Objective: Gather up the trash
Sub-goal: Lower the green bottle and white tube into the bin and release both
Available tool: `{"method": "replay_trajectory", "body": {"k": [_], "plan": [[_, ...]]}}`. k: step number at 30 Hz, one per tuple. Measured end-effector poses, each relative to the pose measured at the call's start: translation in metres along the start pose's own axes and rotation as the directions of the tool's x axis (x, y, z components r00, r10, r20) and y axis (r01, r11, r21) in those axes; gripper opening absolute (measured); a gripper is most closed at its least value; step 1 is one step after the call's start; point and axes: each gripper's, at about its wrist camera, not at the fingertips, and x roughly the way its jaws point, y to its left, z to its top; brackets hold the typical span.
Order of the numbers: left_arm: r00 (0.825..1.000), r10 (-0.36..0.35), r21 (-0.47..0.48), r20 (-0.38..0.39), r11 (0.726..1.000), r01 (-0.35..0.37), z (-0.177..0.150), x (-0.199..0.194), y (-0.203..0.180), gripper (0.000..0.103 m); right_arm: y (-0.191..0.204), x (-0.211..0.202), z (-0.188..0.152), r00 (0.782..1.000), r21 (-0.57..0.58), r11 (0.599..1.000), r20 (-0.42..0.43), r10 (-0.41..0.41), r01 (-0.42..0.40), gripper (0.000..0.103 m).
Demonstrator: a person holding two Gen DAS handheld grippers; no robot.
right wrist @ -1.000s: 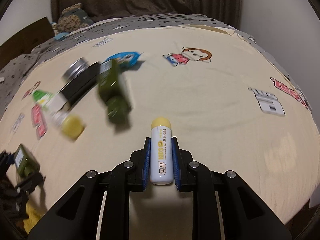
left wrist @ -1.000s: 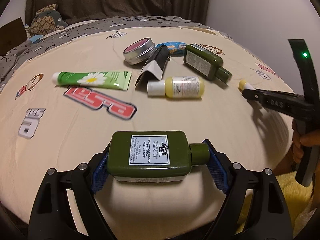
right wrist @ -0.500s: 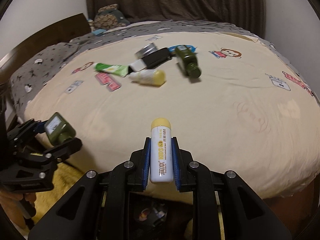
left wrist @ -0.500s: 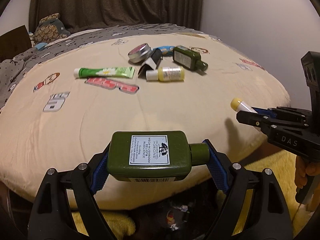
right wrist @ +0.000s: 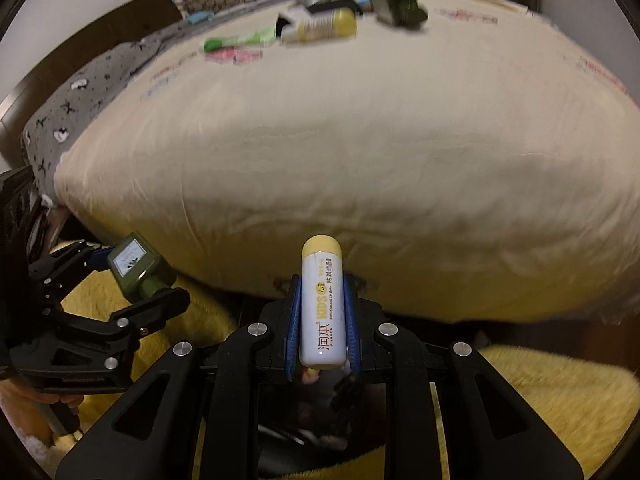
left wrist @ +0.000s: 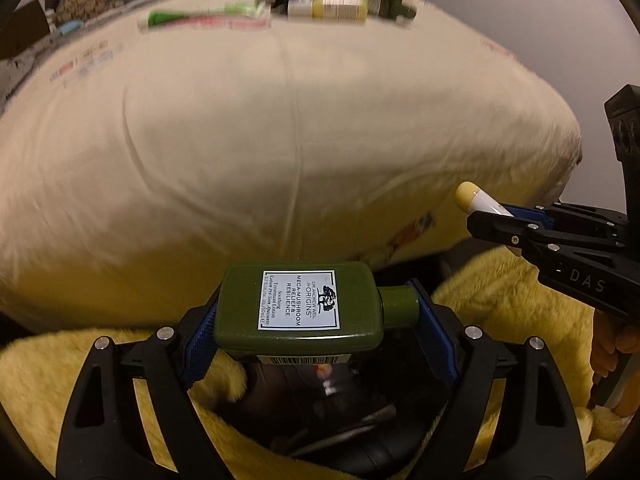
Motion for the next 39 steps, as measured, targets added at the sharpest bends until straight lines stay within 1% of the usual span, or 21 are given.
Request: {"method": "replay_trajectory", "body": {"k": [4, 7, 9, 11, 13, 18, 22, 24, 25, 26, 27, 28, 31, 32, 34, 36, 39], "plan": [[0.997, -0.011, 0.0, -0.072, 1.0, 0.011, -0.016, 0.021, 0.0, 0.08, 0.005, 0.018, -0.011, 0.998, -0.001, 1.0, -0.069, 0.005, -0.005, 0.021], [0.99, -0.029, -0.018, -0.137, 0.999, 0.027, -0.026, 0.038, 0.002, 0.08, 0.008, 0.033, -0.019, 0.992, 0.006, 1.0, -0.122, -0.003, 0.004, 0.021], [0.986, -0.034, -0.026, -0.166, 0.999, 0.03, -0.03, 0.044, 0.004, 0.08, 0.008, 0.041, -0.024, 0.988, 0.013, 1.0, -0.156, 0.0, 0.002, 0.021], [0.981, -0.022, -0.021, -0.195, 1.0, 0.018, -0.032, 0.05, 0.005, 0.08, 0.006, 0.05, -0.029, 0.98, 0.027, 1.0, -0.197, 0.013, -0.007, 0.021], [0.977, -0.023, -0.015, -0.213, 1.0, 0.02, -0.034, 0.053, 0.006, 0.081, 0.005, 0.054, -0.031, 0.976, 0.039, 0.999, -0.215, 0.022, -0.014, 0.021], [0.969, -0.039, -0.011, -0.243, 0.999, 0.037, -0.036, 0.06, 0.005, 0.081, 0.006, 0.057, -0.029, 0.973, 0.039, 0.999, -0.231, 0.02, -0.011, 0.021], [0.965, -0.042, -0.015, -0.258, 0.999, 0.039, -0.036, 0.063, 0.006, 0.08, 0.001, 0.06, -0.026, 0.969, 0.067, 0.997, -0.243, 0.047, -0.031, 0.024], [0.964, -0.042, -0.019, -0.264, 0.999, 0.038, -0.036, 0.065, 0.007, 0.082, 0.0, 0.061, -0.022, 0.971, 0.066, 0.998, -0.237, 0.034, -0.019, 0.024], [0.964, -0.042, -0.021, -0.264, 0.999, 0.038, -0.035, 0.07, 0.004, 0.085, 0.0, 0.06, -0.02, 0.973, 0.07, 0.997, -0.231, 0.029, -0.013, 0.024], [0.964, -0.042, -0.022, -0.263, 0.999, 0.038, -0.035, 0.07, 0.005, 0.089, -0.001, 0.058, -0.019, 0.974, 0.072, 0.997, -0.224, 0.023, -0.007, 0.026], [0.965, -0.04, -0.024, -0.26, 0.999, 0.035, -0.035, 0.069, 0.006, 0.091, -0.001, 0.057, -0.018, 0.979, 0.068, 0.997, -0.202, -0.018, 0.032, 0.033], [0.966, -0.039, -0.025, -0.254, 0.999, 0.033, -0.034, 0.068, 0.006, 0.094, 0.0, 0.054, -0.015, 0.981, 0.066, 0.997, -0.19, -0.025, 0.038, 0.042], [0.971, -0.034, -0.024, -0.235, 0.999, 0.029, -0.03, 0.06, 0.008, 0.094, -0.001, 0.046, -0.011, 0.986, 0.068, 0.997, -0.162, -0.032, 0.044, 0.056], [0.974, -0.029, -0.022, -0.224, 0.999, 0.025, -0.027, 0.056, 0.009, 0.094, -0.001, 0.043, -0.008, 0.988, 0.07, 0.997, -0.15, -0.032, 0.043, 0.058], [0.98, -0.021, -0.017, -0.198, 1.0, 0.018, -0.023, 0.047, 0.011, 0.094, -0.002, 0.033, -0.001, 0.993, 0.07, 0.997, -0.11, -0.032, 0.04, 0.069], [0.987, -0.012, -0.01, -0.158, 1.0, 0.011, -0.016, 0.034, 0.012, 0.095, -0.003, 0.015, 0.011, 0.998, 0.062, 0.997, -0.041, -0.046, 0.048, 0.075], [0.996, 0.012, -0.007, -0.086, 1.0, -0.013, -0.003, 0.015, 0.016, 0.095, -0.005, -0.007, 0.026, 0.995, 0.047, 0.995, 0.039, -0.089, 0.087, 0.079]]}}
